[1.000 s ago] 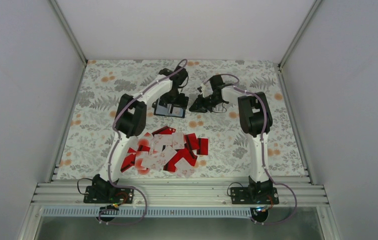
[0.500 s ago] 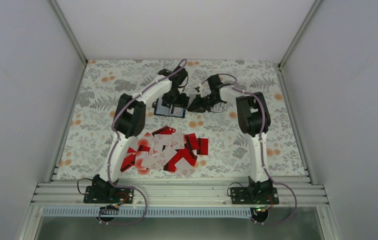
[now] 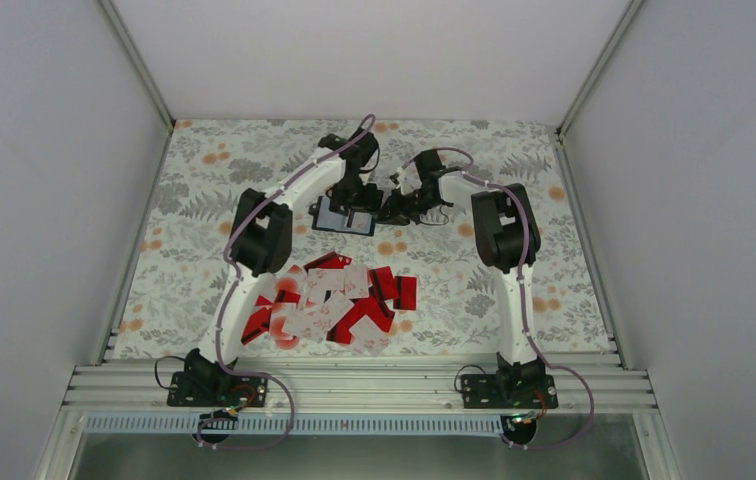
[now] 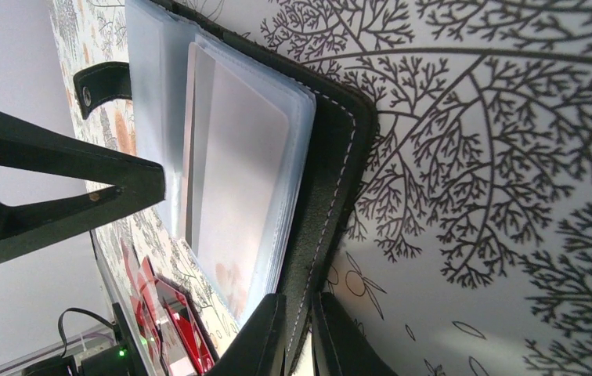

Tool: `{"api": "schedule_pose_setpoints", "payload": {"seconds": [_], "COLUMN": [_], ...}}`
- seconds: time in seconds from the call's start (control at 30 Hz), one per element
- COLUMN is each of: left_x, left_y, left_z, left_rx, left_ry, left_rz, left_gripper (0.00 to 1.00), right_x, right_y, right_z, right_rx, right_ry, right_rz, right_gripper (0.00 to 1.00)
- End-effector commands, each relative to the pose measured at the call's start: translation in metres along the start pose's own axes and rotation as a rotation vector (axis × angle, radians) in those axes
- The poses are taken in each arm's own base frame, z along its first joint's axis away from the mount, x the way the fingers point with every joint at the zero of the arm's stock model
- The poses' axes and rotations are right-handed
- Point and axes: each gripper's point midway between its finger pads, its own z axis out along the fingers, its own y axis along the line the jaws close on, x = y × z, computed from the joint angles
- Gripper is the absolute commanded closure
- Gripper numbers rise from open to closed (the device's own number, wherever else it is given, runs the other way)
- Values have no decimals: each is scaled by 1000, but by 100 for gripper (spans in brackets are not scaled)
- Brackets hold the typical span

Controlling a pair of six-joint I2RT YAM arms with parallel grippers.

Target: Put the credit cards into the card holder

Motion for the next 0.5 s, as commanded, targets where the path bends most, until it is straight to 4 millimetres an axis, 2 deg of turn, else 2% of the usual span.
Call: {"api": "schedule_pose_setpoints", "payload": {"seconds": [0.0, 0.33, 0.47], "left_x": [6, -6, -2], "left_y": [-3, 6, 15], "left_z": [12, -14, -23], "left_rx": [31, 38, 40], "left_ry": [48, -39, -69], "left_rz": [-26, -7, -7], "left_gripper": [17, 18, 28], "right_x": [4, 3, 2], "right_y": [-14, -6, 0], "right_z": [12, 3, -4], "right_rx": [36, 47, 54], "right_ry": [21, 3, -14], "right_rz": [26, 5, -6], "right_gripper": [90, 90, 90]}}
